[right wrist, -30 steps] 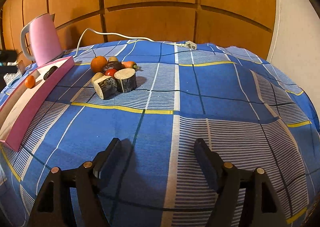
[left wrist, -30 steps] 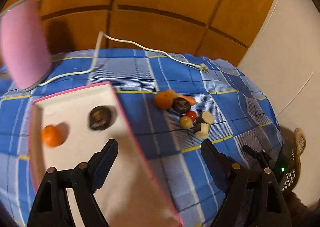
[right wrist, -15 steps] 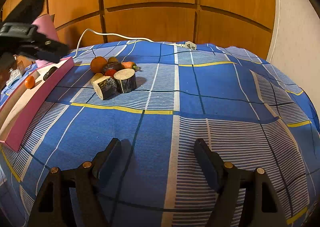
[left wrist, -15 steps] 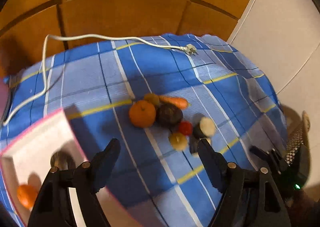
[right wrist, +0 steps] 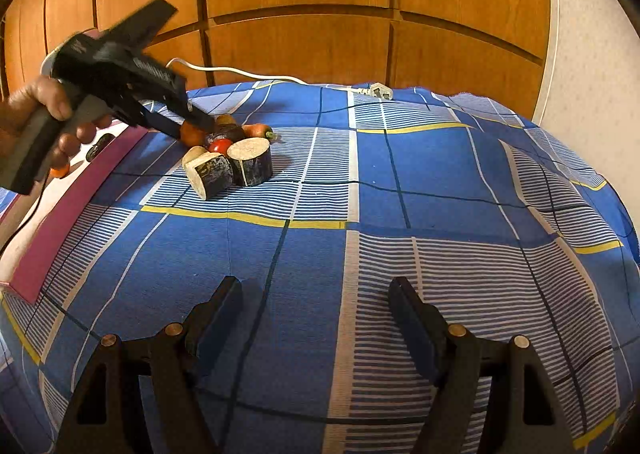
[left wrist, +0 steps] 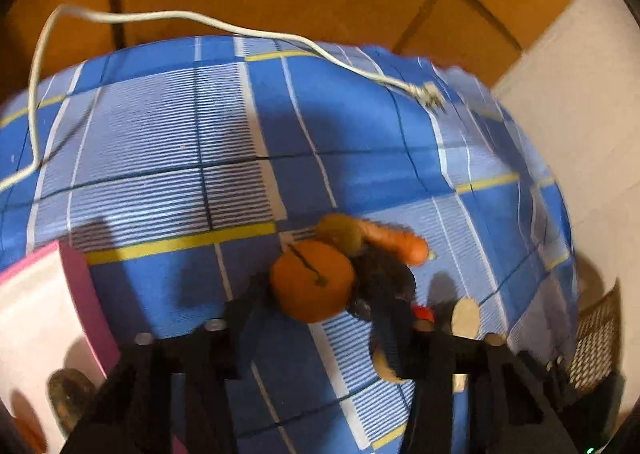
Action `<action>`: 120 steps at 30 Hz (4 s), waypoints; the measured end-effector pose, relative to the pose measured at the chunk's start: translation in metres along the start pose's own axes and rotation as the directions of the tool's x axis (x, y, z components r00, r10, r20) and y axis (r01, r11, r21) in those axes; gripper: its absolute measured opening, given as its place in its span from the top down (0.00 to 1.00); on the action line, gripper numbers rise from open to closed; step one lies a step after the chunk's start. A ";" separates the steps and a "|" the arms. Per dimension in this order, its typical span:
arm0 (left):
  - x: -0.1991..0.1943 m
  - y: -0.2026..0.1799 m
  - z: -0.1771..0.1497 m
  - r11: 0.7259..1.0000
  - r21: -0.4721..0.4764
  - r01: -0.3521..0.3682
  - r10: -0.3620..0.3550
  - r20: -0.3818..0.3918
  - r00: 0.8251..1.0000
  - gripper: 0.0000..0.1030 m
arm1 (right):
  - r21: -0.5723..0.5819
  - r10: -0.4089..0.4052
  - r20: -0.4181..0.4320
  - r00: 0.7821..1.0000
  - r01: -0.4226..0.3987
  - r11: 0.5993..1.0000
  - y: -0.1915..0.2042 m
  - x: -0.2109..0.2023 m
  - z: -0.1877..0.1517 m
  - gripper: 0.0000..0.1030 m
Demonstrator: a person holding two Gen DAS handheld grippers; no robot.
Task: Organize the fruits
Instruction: 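Reach the left tool to the pile and grasp the second mandarin, then carry the mandarin with the left tool into the tray beside the first, then reach the right tool to the pile and grasp the round wooden slice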
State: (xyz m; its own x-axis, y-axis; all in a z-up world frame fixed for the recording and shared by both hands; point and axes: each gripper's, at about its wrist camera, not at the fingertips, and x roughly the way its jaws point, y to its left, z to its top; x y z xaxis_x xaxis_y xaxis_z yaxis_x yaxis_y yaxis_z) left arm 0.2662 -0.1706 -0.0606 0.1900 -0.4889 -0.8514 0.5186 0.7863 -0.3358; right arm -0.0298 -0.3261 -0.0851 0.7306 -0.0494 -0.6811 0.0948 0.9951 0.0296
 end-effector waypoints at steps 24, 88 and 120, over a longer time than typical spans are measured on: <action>-0.085 -0.003 -0.084 0.997 -0.080 0.002 0.013 0.187 0.982 0.61 | 0.000 -0.003 0.003 1.000 0.003 1.000 0.000 0.000 0.000 0.25; -0.189 0.058 -0.269 0.794 -0.562 -0.231 0.484 0.356 0.799 0.23 | 0.011 -0.033 -0.072 0.997 0.034 0.999 0.004 0.004 0.009 0.25; -0.211 0.062 -0.296 0.755 -0.607 -0.248 0.534 0.349 0.770 0.15 | 0.226 0.123 -0.144 0.982 -0.088 0.970 0.032 0.053 0.111 0.45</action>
State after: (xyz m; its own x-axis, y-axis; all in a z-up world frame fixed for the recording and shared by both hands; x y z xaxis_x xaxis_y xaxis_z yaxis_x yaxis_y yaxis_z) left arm 0.0114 0.0931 -0.0215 0.7142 -0.0885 -0.6943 -0.1620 0.9441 -0.2870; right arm 0.0870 -0.3065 -0.0395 0.6315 0.0862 -0.7706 0.1803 0.9503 0.2540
